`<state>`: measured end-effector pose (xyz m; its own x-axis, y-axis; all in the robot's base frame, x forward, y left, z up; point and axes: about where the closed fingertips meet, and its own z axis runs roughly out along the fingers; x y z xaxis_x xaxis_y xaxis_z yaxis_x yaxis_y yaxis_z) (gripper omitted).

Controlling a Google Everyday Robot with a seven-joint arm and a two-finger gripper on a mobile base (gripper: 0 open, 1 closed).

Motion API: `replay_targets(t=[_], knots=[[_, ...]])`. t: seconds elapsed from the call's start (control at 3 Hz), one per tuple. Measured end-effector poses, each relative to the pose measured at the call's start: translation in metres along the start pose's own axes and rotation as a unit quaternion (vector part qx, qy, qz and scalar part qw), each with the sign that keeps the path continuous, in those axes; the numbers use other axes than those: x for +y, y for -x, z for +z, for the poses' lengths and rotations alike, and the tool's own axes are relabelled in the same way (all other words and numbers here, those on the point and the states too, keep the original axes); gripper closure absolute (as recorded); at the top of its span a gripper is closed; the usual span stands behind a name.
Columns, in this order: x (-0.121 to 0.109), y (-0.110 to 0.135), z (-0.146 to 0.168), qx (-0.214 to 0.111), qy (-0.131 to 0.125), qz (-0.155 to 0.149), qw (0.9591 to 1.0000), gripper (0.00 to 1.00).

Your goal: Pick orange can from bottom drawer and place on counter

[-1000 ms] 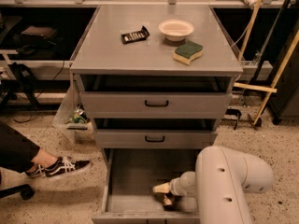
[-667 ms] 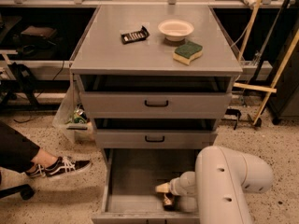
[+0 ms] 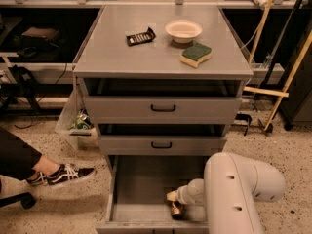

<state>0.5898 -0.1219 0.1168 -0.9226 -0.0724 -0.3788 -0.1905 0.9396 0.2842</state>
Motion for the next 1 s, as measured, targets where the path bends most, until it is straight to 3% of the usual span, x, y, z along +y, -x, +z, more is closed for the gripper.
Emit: replay_targets(t=[0.33,0.67,1.0], knots=[[-0.003,0.016,-0.020,0.004,0.020,-0.008,0.9998,0.88],[-0.033,0.093,-0.106,-0.030,0.032,-0.069,0.9966,1.00],[-0.038,0.149,-0.216,-0.052,0.048,-0.126,0.9894,1.00]])
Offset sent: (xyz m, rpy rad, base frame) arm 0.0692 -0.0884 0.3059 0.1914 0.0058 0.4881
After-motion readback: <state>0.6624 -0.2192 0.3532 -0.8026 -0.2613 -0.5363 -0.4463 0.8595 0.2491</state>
